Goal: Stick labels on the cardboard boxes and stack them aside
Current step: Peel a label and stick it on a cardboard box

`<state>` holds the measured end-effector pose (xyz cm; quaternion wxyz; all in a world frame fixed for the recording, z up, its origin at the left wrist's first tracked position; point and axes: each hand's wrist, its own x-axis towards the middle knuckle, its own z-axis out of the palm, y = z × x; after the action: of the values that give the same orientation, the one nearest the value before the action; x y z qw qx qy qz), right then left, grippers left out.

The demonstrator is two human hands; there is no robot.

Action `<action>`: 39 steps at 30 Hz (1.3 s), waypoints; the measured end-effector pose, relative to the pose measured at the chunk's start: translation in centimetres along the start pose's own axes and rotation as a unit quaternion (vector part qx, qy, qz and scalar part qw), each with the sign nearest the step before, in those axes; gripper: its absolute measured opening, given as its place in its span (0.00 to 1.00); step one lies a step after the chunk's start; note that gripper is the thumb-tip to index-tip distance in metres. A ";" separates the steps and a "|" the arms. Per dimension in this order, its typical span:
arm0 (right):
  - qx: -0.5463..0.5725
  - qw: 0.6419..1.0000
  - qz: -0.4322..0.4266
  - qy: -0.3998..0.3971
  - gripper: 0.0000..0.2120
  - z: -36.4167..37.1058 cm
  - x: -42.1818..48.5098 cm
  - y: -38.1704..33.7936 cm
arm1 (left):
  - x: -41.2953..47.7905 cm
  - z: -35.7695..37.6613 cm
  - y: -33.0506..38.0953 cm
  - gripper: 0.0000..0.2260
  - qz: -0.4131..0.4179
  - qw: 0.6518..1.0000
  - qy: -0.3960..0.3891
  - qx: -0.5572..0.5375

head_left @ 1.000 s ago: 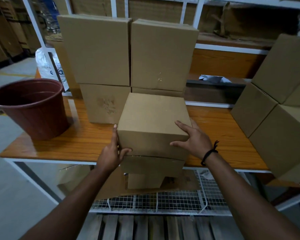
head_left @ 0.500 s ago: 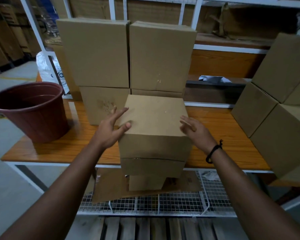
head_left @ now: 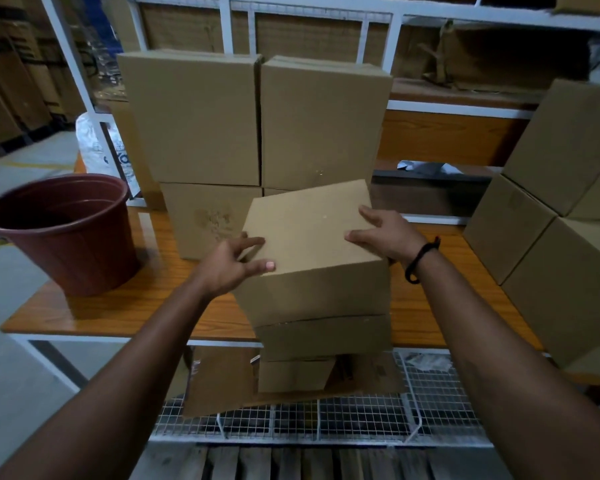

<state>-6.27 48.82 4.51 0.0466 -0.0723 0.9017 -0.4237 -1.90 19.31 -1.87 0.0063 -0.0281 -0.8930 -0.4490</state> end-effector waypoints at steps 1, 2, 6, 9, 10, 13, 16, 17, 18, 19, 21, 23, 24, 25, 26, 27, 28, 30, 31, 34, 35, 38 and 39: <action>-0.018 1.000 -0.004 -0.002 0.39 -0.3 0.1 -1.0 | -0.2 0.2 -0.4 0.32 0.002 1.000 -0.002 -0.014; -0.039 0.999 -0.005 -0.004 0.39 -0.4 0.3 -1.9 | -0.6 0.5 -0.9 0.32 0.003 1.000 -0.007 -0.022; -0.103 0.995 0.010 0.013 0.37 -0.1 0.7 -3.7 | -1.4 1.5 -2.3 0.45 0.004 1.000 -0.012 0.004; -0.093 0.995 0.012 0.025 0.37 0.2 0.7 -3.9 | -1.3 1.6 -1.4 0.44 0.046 0.997 -0.008 0.064; -0.089 0.996 0.007 0.023 0.36 0.3 0.7 -4.0 | -1.3 1.7 -0.7 0.44 0.070 0.994 -0.011 0.088; -0.053 0.998 -0.019 0.010 0.33 0.5 0.5 -3.9 | -0.8 2.5 1.3 0.43 0.122 0.981 -0.019 0.151; 0.029 0.999 -0.038 -0.004 0.31 0.3 0.1 -2.5 | -0.4 2.7 1.5 0.40 0.127 0.978 0.000 0.164; 0.057 0.997 -0.042 0.005 0.30 0.3 -0.1 -1.9 | -0.4 2.5 1.1 0.40 0.130 0.979 0.004 0.155; 0.079 0.996 -0.045 0.018 0.28 0.3 -0.3 -1.1 | -0.5 2.1 0.6 0.41 0.133 0.981 0.005 0.144; 0.089 0.994 -0.048 0.028 0.28 0.4 -0.6 -0.4 | -0.5 1.8 0.0 0.43 0.137 0.982 0.006 0.131; 0.077 0.996 -0.050 0.012 0.29 1.0 -1.3 1.0 | -0.5 1.2 -1.1 0.46 0.139 0.985 0.010 0.098; 0.049 0.997 -0.045 -0.033 0.32 2.1 -1.7 2.2 | -0.5 0.7 -1.7 0.43 0.134 0.987 0.013 0.084; 0.045 0.997 -0.040 -0.046 0.32 2.7 -1.7 2.4 | -0.5 0.5 -1.8 0.43 0.132 0.987 0.012 0.086; 0.047 0.997 -0.040 -0.047 0.32 3.2 -1.6 2.4 | -0.5 0.4 -1.8 0.42 0.133 0.987 0.010 0.090; 0.049 0.997 -0.041 -0.042 0.31 3.6 -1.5 2.3 | -0.6 0.3 -1.6 0.42 0.138 0.986 0.009 0.095; 0.045 0.997 -0.046 -0.036 0.30 3.9 -1.4 1.9 | -0.6 0.3 -1.2 0.42 0.148 0.984 0.010 0.099; 0.036 0.998 -0.052 -0.030 0.29 4.2 -1.2 1.6 | -0.6 0.4 -0.6 0.42 0.162 0.981 0.012 0.105; 0.013 0.998 -0.061 -0.024 0.27 4.7 -0.7 1.1 | -0.4 0.5 1.0 0.43 0.193 0.973 0.024 0.121; 0.002 0.998 -0.063 -0.024 0.28 5.0 -0.5 0.8 | -0.3 0.5 1.9 0.44 0.210 0.969 0.034 0.130; -0.005 0.997 -0.075 -0.034 0.34 5.9 -0.2 0.1 | 0.0 0.1 3.8 0.43 0.243 0.954 0.059 0.163; -0.011 0.996 -0.079 -0.037 0.35 6.1 -0.2 0.2 | 0.1 -0.1 3.9 0.41 0.244 0.952 0.062 0.172; -0.059 0.996 -0.068 -0.028 0.38 6.5 0.0 1.9 | 0.3 -1.2 2.8 0.39 0.231 0.958 0.055 0.162; -0.078 0.995 -0.056 -0.021 0.40 6.5 0.0 2.7 | 0.3 -1.6 2.1 0.39 0.223 0.961 0.052 0.156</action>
<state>-5.53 45.62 -1.68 0.0358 -0.1353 0.9252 -0.3528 -2.07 19.30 0.81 0.1573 -0.2022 -0.9213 -0.2926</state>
